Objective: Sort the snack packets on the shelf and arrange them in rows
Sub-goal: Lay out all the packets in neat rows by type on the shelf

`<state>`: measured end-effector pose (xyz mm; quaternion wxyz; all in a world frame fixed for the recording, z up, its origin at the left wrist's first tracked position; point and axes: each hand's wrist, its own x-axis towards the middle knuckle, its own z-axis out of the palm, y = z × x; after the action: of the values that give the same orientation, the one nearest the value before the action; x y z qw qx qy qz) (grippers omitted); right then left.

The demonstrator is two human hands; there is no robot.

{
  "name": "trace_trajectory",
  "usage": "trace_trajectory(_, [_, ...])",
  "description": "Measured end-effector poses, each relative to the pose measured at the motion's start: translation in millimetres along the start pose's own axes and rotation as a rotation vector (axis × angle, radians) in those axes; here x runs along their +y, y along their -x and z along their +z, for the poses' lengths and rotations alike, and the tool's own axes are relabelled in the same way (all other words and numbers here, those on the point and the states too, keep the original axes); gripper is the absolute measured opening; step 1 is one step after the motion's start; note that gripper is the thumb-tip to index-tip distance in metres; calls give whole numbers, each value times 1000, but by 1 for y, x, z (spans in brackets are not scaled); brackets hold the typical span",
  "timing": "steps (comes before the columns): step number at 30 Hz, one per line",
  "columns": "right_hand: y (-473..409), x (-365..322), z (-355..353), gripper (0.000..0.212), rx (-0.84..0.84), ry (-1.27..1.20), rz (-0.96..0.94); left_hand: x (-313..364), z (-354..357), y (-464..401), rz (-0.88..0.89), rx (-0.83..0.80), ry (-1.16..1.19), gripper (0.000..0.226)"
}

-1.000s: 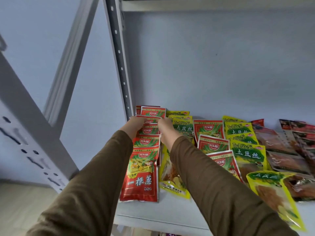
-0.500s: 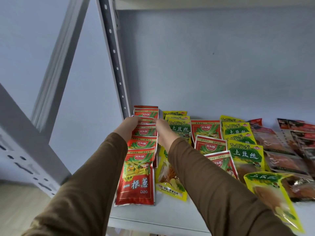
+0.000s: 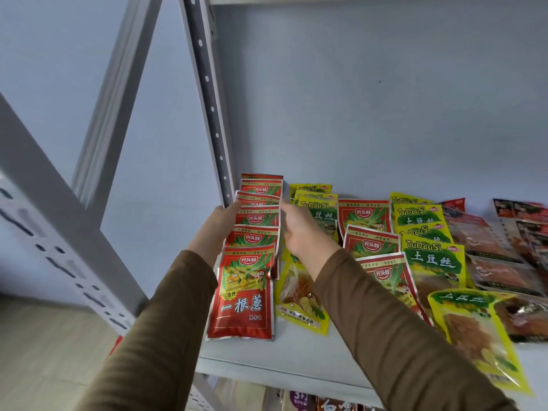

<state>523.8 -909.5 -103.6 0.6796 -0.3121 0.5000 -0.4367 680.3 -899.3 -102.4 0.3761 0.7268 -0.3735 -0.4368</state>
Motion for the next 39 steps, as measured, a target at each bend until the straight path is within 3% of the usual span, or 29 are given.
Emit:
trace_trajectory(6, [25, 13, 11, 29, -26, 41, 14, -4, 4, 17, -55, -99, 39, 49])
trace_trajectory(8, [33, 12, 7, 31, -24, 47, -38, -2, 2, 24, 17, -17, -29, 60])
trace_trajectory(10, [47, 13, -5, 25, -57, 66, -96, -8, -4, 37, 149, 102, -138, 72])
trace_trajectory(13, [64, 25, -27, 16, -110, 53, -133, -44, -9, 78, 418, 154, -315, 73])
trace_trajectory(15, [73, 36, -35, 30, -108, 76, -135, -81, -2, 109, 580, 135, -532, 73])
trace_trajectory(17, [77, 49, -35, 46, -140, 88, -107, -110, 11, 132, 652, 119, -741, 75])
trace_trajectory(22, [84, 69, -25, 25, -177, 118, -68, -140, 31, 140, 694, 118, -1047, 73])
trace_trajectory(32, [99, 66, -20, 18, -188, 202, -127, -132, 21, 131, 679, 91, -1152, 73])
trace_trajectory(35, [107, 61, -39, 47, -79, 245, -241, -118, 22, 140, 759, 113, -1086, 74])
trace_trajectory(39, [107, 57, -68, 42, 52, 235, -297, -90, 41, 140, 900, 53, -1133, 69])
